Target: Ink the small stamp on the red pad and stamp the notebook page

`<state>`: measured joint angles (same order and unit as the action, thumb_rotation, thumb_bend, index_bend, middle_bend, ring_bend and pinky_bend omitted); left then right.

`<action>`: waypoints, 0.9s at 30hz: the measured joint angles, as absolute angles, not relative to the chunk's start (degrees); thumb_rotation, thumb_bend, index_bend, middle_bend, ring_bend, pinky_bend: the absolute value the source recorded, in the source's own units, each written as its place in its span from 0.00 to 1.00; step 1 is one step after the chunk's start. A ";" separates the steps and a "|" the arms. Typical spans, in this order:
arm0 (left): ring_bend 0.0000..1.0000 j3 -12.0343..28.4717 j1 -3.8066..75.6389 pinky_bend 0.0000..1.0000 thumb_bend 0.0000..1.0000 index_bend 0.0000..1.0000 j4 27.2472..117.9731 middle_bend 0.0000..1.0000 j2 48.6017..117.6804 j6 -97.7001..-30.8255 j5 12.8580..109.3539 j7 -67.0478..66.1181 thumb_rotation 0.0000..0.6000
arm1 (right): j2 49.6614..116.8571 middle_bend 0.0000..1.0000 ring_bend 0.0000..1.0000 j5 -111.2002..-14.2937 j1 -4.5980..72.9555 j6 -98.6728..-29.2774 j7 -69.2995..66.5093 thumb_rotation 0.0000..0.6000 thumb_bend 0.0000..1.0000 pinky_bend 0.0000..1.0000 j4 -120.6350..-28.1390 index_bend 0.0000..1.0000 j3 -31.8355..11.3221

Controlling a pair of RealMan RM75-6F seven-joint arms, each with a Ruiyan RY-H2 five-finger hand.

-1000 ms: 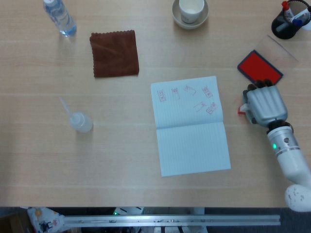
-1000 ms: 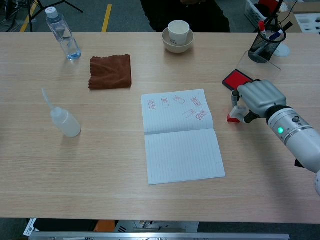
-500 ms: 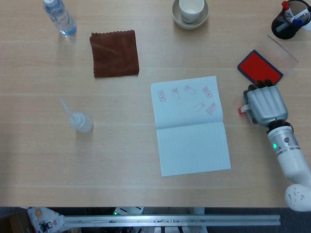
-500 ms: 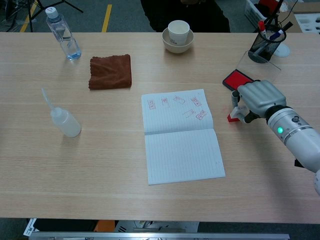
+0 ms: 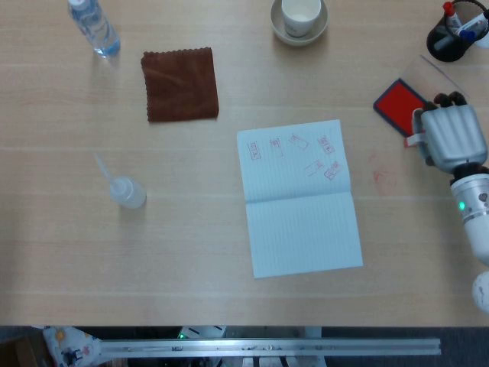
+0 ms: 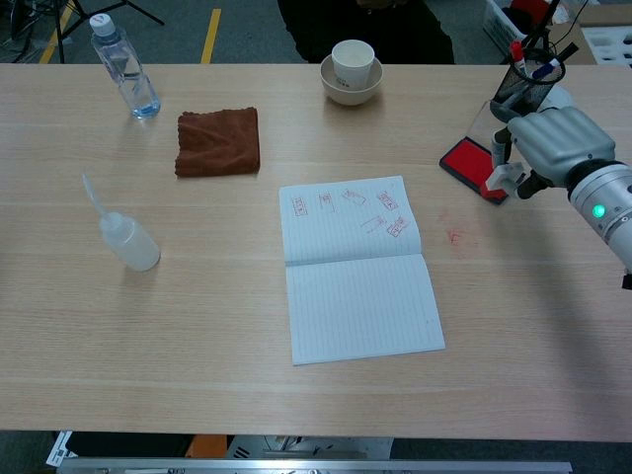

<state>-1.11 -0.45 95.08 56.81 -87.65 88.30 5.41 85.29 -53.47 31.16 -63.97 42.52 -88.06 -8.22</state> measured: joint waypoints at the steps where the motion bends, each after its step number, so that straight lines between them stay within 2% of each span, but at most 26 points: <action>1: 0.02 -1.12 -0.44 0.05 0.34 0.12 95.12 0.10 56.81 -87.64 88.32 5.34 1.00 | 85.03 0.44 0.24 -52.91 31.41 -63.74 42.36 1.00 0.35 0.21 -87.47 0.63 -8.57; 9: 0.02 -1.28 -0.43 0.05 0.34 0.12 95.56 0.10 56.77 -87.37 88.35 4.63 1.00 | 85.37 0.44 0.24 -49.45 33.50 -60.62 41.59 1.00 0.35 0.21 -80.72 0.63 -10.09; 27: 0.02 -1.08 -0.36 0.05 0.34 0.12 95.71 0.10 56.56 -87.17 87.96 4.67 1.00 | 94.39 0.44 0.24 -48.22 37.82 -56.38 40.34 1.00 0.35 0.21 -67.75 0.63 -10.03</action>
<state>-1.08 -0.36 95.71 56.56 -87.17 87.96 4.67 94.39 -48.22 37.82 -56.38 40.34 -67.75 -10.03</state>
